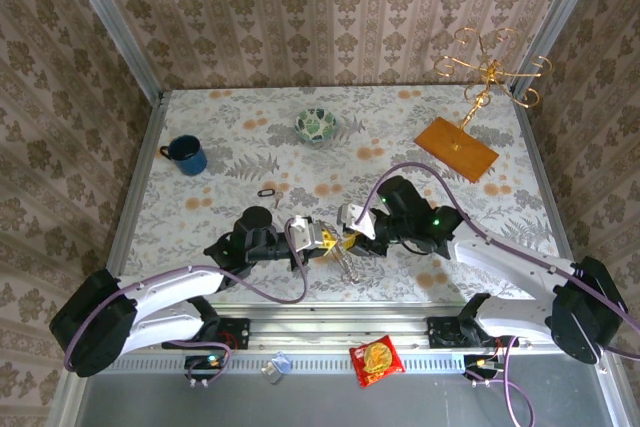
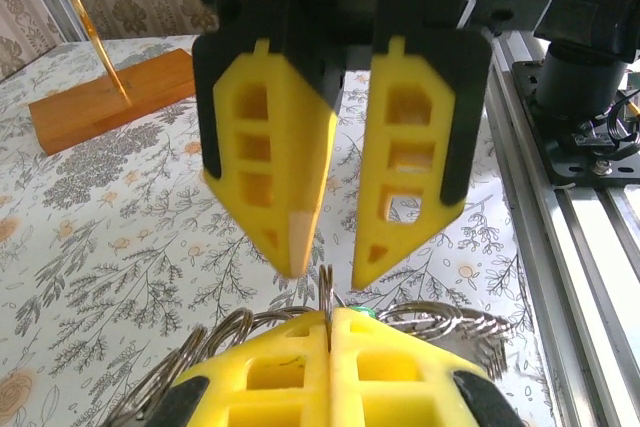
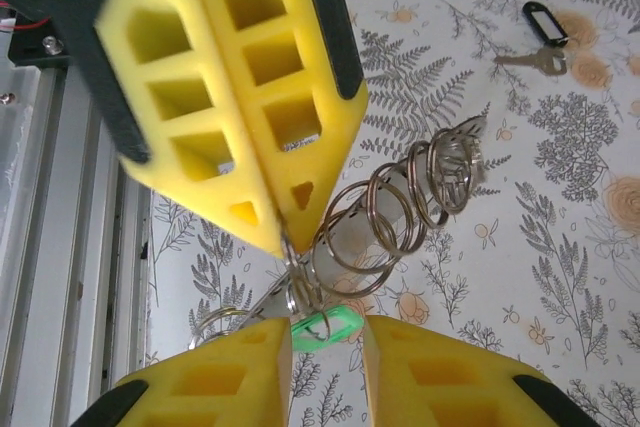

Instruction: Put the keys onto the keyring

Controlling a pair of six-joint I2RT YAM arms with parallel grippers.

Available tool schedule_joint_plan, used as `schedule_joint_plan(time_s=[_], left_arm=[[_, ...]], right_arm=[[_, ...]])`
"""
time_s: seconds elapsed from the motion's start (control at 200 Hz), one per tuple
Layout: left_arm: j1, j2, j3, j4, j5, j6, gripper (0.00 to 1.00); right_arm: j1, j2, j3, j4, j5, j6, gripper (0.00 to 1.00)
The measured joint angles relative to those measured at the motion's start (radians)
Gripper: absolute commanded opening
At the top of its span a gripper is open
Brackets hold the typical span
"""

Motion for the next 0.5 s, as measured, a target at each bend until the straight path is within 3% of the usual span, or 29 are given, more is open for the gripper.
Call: schedule_joint_plan(time_s=[0.265,0.5], left_arm=[[0.0,0.002,-0.02,0.04,0.0,-0.022,0.0],[0.0,0.002,-0.023,0.052,-0.001,-0.029,0.0]], right_arm=[[0.0,-0.007,-0.006,0.042,-0.031,0.005,0.24],[0.0,0.035,-0.006,0.068,-0.043,0.019,0.15]])
